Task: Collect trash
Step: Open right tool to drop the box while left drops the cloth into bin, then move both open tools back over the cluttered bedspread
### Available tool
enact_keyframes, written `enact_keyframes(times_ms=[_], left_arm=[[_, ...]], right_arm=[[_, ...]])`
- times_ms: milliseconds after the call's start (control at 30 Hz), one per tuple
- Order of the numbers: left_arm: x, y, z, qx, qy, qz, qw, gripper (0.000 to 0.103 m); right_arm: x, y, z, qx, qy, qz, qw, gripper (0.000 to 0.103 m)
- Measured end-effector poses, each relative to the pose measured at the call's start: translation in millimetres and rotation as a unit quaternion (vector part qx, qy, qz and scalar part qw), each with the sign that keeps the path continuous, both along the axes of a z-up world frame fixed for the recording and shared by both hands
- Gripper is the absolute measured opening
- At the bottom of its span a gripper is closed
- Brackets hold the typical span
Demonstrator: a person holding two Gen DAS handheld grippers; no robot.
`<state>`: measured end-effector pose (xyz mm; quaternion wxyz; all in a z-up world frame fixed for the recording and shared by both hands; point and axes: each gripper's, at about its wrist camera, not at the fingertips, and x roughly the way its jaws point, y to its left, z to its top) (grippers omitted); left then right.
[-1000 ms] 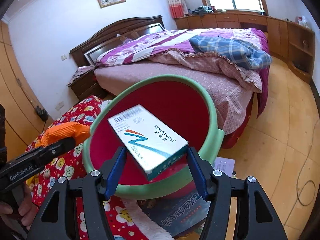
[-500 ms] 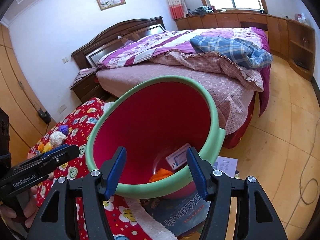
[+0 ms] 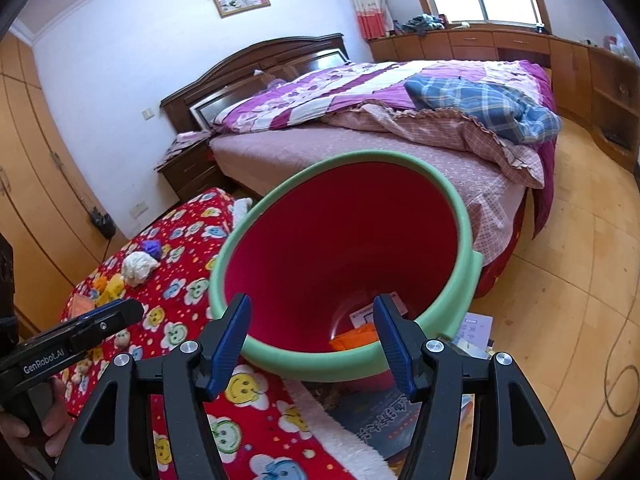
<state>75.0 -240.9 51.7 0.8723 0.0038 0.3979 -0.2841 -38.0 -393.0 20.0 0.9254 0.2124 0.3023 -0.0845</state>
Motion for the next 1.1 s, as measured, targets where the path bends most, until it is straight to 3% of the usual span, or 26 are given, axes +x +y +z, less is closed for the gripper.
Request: enact_keyframes(times_ms=[600,1100], left_arm=[[-11,75,9,-0.013,-0.005,0.08,0.9967,0.046],[-21,161,10,-0.03,0.001,0.183,0.9827,0.046]], right_arm=[[9,48,8,-0.002,0.002,0.056,0.998,0.066],[21,109,26,-0.02,-0.001,0.106,0.994,0.073]])
